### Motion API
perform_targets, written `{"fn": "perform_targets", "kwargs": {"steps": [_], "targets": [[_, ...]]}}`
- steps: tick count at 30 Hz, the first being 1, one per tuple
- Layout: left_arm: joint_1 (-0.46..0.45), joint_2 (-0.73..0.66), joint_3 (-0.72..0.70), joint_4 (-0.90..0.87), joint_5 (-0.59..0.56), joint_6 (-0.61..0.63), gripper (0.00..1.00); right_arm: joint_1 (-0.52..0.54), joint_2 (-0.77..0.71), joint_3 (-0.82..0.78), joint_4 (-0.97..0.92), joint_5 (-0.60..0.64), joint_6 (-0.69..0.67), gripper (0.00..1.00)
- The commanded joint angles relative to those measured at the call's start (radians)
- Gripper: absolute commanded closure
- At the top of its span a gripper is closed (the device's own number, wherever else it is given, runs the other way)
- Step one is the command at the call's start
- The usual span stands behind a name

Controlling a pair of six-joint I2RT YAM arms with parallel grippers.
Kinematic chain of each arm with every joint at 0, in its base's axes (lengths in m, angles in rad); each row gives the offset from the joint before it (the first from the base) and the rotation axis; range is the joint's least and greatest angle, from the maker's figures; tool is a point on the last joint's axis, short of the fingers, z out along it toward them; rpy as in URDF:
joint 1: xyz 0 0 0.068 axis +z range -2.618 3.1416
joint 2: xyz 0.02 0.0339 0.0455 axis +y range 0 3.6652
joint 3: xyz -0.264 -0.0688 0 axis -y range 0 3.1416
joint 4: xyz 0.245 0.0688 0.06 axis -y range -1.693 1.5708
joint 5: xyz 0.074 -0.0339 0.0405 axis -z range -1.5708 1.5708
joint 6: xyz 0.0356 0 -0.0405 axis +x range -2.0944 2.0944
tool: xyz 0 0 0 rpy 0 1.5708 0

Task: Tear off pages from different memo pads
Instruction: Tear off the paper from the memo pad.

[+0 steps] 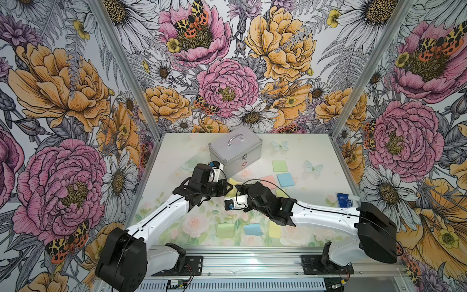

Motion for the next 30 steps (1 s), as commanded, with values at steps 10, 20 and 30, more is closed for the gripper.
{"fn": "perform_targets", "kwargs": {"steps": [10, 20, 30], "targets": [[-0.011, -0.012, 0.027, 0.021, 0.014, -0.002, 1.0, 0.005, 0.008, 0.034, -0.036, -0.027, -0.022, 0.54], [-0.011, 0.001, 0.036, 0.021, 0.026, 0.0, 1.0, 0.002, 0.011, 0.04, -0.097, -0.087, -0.014, 1.0], [-0.008, -0.031, 0.001, 0.024, -0.067, -0.018, 0.36, -0.02, 0.046, 0.028, -0.093, -0.106, 0.065, 1.0]]}}
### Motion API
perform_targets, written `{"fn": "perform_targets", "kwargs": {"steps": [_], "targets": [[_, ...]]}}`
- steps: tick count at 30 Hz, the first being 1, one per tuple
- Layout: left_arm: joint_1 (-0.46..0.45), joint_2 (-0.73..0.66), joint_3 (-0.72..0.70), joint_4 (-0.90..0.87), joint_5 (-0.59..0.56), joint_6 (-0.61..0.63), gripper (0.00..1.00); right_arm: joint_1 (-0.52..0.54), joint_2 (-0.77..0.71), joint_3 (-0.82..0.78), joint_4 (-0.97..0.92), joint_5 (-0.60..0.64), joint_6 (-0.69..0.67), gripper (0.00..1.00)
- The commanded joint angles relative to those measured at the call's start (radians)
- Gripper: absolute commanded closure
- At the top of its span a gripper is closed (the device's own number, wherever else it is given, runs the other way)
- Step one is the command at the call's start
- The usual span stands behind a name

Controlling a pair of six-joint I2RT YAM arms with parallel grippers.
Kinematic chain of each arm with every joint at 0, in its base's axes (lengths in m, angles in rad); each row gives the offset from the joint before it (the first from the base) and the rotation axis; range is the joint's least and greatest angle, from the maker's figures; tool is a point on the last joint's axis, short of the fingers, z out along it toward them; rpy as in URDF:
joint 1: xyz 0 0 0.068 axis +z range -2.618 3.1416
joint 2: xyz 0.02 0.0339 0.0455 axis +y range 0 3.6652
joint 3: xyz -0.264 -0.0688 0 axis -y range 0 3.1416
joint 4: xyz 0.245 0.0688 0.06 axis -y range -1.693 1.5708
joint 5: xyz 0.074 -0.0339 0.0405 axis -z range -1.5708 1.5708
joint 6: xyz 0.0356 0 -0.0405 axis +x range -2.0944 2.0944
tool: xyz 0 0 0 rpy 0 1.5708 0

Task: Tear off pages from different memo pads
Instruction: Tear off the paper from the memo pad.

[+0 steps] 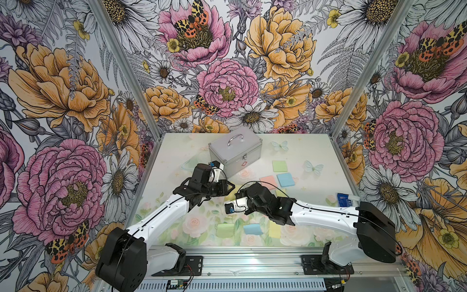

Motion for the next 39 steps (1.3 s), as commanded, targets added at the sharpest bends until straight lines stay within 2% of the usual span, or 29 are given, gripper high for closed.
{"fn": "perform_targets", "kwargs": {"steps": [1, 4, 8, 11, 14, 17, 24, 31, 34, 39], "targets": [[0.001, -0.049, -0.009, 0.022, -0.068, -0.011, 0.29, -0.02, 0.033, 0.024, -0.008, -0.03, 0.086, 1.0], [0.026, -0.118, -0.051, 0.022, -0.104, -0.015, 0.25, -0.06, 0.061, 0.048, -0.006, -0.042, 0.201, 1.0], [0.045, -0.241, -0.129, 0.03, -0.17, -0.017, 0.31, -0.126, 0.079, 0.068, -0.008, -0.084, 0.366, 1.0], [0.045, -0.342, -0.224, 0.089, -0.204, -0.025, 0.33, -0.152, 0.059, 0.057, -0.006, -0.149, 0.405, 1.0], [0.037, -0.407, -0.325, 0.218, -0.157, -0.023, 0.3, -0.167, 0.033, 0.046, -0.002, -0.186, 0.408, 1.0], [-0.005, -0.41, -0.349, 0.252, -0.165, 0.026, 0.29, -0.174, 0.016, 0.054, -0.02, -0.177, 0.407, 1.0], [-0.145, -0.383, -0.351, 0.339, -0.272, 0.102, 0.27, -0.18, -0.017, 0.099, -0.084, -0.167, 0.457, 1.0], [-0.165, -0.301, -0.321, 0.36, -0.349, 0.124, 0.27, -0.179, -0.027, 0.147, -0.124, -0.167, 0.532, 1.0], [-0.136, -0.269, -0.315, 0.374, -0.303, 0.117, 0.28, -0.177, -0.031, 0.175, -0.151, -0.163, 0.574, 1.0], [-0.164, -0.3, -0.296, 0.408, -0.267, 0.098, 0.28, -0.178, -0.025, 0.209, -0.192, -0.126, 0.605, 1.0]]}}
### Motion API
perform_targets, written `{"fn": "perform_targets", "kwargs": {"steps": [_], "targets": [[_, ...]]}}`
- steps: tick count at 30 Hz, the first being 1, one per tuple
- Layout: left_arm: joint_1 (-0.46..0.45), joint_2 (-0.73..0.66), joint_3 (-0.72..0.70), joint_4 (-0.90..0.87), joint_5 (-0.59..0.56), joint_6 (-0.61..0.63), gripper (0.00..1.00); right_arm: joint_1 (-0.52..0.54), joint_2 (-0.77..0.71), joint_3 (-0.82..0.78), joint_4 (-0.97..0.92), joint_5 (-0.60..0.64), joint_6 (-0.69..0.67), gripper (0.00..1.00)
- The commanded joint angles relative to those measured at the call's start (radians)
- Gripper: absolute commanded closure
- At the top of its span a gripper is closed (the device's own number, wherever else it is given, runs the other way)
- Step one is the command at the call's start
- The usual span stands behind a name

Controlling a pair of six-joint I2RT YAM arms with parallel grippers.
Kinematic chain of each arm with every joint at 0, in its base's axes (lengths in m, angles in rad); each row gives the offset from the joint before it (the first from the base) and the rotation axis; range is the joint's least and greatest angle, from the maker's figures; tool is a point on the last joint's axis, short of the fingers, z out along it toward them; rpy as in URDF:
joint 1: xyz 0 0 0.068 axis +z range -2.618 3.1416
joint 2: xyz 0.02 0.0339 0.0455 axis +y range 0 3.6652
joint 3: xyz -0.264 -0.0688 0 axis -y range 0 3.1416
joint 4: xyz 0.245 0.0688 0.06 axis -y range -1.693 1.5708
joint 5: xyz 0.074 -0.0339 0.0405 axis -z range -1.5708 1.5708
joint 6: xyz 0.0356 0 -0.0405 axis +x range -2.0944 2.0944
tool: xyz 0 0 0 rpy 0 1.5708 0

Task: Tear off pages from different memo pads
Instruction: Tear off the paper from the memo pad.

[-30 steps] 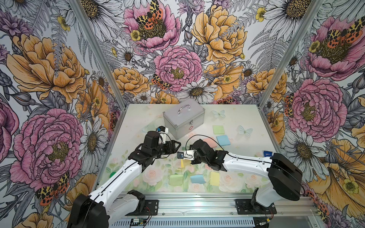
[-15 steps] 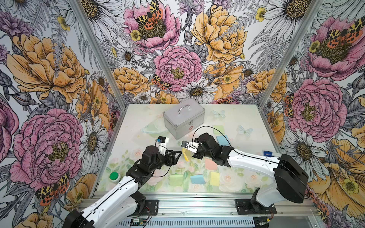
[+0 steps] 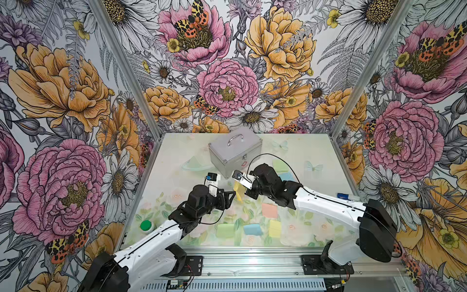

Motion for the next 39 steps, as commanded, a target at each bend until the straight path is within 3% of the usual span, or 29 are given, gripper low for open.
{"fn": "perform_targets", "kwargs": {"steps": [1, 14, 21, 28, 34, 39], "targets": [[-0.024, -0.037, 0.043, 0.053, 0.008, 0.011, 0.27, -0.003, -0.02, 0.043, -0.02, 0.038, 0.055, 1.0], [-0.053, 0.082, 0.09, 0.101, -0.025, 0.018, 0.29, 0.001, -0.009, 0.096, -0.055, 0.034, 0.147, 1.0], [-0.049, 0.15, 0.111, 0.096, -0.046, 0.016, 0.62, 0.0, -0.02, 0.099, -0.068, 0.028, 0.177, 1.0], [-0.05, 0.15, 0.101, 0.073, -0.078, 0.011, 0.63, -0.005, -0.029, 0.117, -0.084, 0.043, 0.222, 1.0], [-0.049, 0.131, 0.089, 0.065, -0.076, 0.015, 0.78, -0.019, -0.038, 0.119, -0.084, 0.085, 0.249, 1.0], [-0.043, 0.117, 0.087, 0.031, -0.087, 0.003, 0.84, -0.035, -0.072, 0.106, -0.083, 0.168, 0.284, 1.0]]}}
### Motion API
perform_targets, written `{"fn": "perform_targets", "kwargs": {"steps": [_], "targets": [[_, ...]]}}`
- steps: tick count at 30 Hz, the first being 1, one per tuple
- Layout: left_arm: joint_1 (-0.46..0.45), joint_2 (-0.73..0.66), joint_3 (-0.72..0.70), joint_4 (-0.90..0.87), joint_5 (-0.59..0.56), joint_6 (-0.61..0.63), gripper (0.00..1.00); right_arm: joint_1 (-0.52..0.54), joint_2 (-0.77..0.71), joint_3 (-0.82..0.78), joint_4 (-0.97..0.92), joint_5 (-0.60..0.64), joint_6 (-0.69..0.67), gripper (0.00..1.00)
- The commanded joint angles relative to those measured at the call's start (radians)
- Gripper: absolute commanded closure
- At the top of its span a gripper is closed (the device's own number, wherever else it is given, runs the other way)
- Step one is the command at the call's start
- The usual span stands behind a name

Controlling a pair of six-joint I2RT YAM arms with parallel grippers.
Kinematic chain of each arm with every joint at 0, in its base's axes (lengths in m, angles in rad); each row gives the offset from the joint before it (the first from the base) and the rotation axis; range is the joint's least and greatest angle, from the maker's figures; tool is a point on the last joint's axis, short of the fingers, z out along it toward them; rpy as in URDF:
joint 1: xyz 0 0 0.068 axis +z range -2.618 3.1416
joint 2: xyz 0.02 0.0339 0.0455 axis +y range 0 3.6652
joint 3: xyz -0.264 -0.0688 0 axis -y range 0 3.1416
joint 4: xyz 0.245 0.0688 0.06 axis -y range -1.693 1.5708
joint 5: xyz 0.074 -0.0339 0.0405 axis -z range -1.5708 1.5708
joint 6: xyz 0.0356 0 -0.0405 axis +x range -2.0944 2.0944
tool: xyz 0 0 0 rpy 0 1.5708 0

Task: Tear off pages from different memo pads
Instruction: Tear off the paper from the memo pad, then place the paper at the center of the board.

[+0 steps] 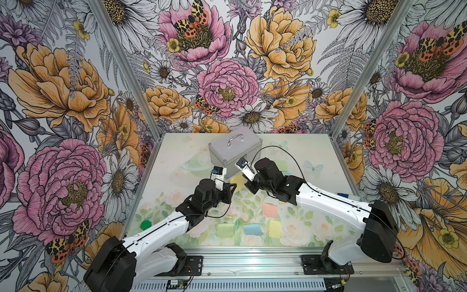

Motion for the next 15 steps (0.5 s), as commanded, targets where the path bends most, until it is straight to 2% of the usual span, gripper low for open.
{"fn": "perform_targets", "kwargs": {"steps": [1, 5, 11, 15], "targets": [[0.006, -0.016, -0.004, -0.057, -0.031, -0.004, 0.85, -0.019, -0.06, 0.017, 0.021, 0.085, 0.046, 1.0], [0.029, -0.024, -0.001, -0.086, -0.03, -0.013, 0.88, -0.035, -0.083, 0.005, 0.02, 0.126, 0.062, 1.0], [0.076, -0.095, -0.003, -0.179, -0.072, -0.023, 0.89, -0.041, -0.118, -0.017, 0.004, 0.28, 0.025, 1.0], [0.193, -0.196, 0.0, -0.306, -0.024, -0.096, 0.89, -0.032, -0.08, 0.072, -0.169, 0.377, 0.014, 1.0]]}}
